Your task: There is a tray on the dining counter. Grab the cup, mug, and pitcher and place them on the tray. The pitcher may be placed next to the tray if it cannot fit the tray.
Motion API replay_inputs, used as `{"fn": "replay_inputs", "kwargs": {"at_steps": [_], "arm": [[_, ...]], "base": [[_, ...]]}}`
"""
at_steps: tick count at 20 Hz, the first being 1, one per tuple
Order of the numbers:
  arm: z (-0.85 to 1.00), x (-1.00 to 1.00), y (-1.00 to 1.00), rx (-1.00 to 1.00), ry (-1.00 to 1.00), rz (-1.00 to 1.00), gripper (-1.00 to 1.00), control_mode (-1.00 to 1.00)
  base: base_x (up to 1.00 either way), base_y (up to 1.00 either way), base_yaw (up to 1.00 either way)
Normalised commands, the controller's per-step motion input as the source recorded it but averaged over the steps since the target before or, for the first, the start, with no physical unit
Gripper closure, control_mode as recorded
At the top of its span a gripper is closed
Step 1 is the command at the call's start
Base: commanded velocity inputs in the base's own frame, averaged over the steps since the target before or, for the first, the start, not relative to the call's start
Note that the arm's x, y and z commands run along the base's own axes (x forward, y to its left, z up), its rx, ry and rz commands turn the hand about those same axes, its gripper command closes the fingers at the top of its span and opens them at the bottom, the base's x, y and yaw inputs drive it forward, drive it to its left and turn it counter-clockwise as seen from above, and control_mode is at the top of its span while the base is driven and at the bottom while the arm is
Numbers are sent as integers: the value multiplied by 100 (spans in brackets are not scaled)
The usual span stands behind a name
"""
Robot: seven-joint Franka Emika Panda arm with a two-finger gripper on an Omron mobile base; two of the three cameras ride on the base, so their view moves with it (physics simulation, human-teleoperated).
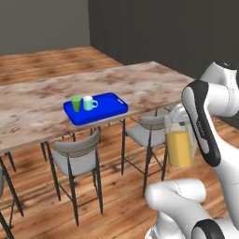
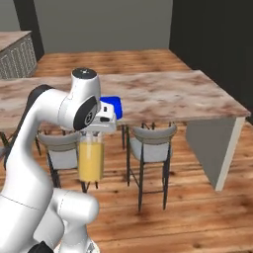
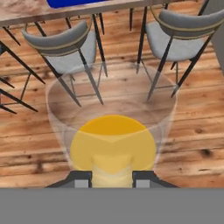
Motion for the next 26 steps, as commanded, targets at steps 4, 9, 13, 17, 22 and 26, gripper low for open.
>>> {"fn": "replay_inputs", "kwargs": {"at_steps": [4,9,13,17,22,26], "arm": [[0,0,0,0,0,0,100,100],[0,0,0,0,0,0,100,100],[0,0,0,0,0,0,100,100],[0,0,0,0,0,0,100,100],[0,0,0,0,0,0,100,100],[0,0,0,0,0,0,100,100]], "base": [[39,-37,40],[60,-37,37],[81,-35,31],[84,-38,25],[43,-42,15],[17,-25,1]]}}
